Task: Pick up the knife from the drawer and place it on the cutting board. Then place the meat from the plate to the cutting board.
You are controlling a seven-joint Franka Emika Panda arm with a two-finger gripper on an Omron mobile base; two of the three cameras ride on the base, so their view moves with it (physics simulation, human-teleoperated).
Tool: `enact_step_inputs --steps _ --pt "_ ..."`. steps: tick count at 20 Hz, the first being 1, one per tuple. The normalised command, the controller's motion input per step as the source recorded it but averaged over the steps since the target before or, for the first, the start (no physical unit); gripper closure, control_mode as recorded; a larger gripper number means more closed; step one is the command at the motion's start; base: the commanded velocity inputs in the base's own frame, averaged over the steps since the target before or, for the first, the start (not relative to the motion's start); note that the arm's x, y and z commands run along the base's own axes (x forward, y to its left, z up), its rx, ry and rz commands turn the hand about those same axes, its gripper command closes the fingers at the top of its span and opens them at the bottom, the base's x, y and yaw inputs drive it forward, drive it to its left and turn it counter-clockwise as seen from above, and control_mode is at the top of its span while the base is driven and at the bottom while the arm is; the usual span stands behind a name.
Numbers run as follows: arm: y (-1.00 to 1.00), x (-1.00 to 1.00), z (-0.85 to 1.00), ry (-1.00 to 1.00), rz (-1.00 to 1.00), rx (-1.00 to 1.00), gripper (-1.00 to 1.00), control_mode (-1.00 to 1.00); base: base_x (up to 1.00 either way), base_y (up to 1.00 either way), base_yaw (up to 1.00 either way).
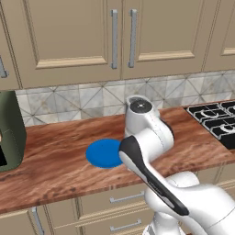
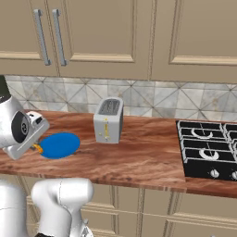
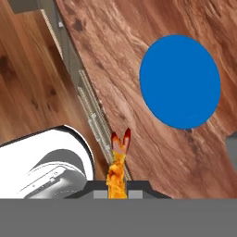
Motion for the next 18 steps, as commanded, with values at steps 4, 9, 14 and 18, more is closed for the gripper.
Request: enact_step_inputs --steps 4,9,14,18 --pt "-0.08 -0.12 0.24 -0.02 -0.02 0.0 1.0 -1.0 0.0 0.0 0.0" --pt "0.0 0.0 0.0 0.0 0.0 0.0 1.0 -1.0 0.0 0.0 0.0" --pt "-0.03 -0.21 0.0 -0.04 -0.02 0.0 1.0 -1.0 0.0 0.0 0.0" --pt "-0.04 -0.54 -0.02 -0.12 -0.05 0.0 1.0 1.0 -0.21 0.0 -0.02"
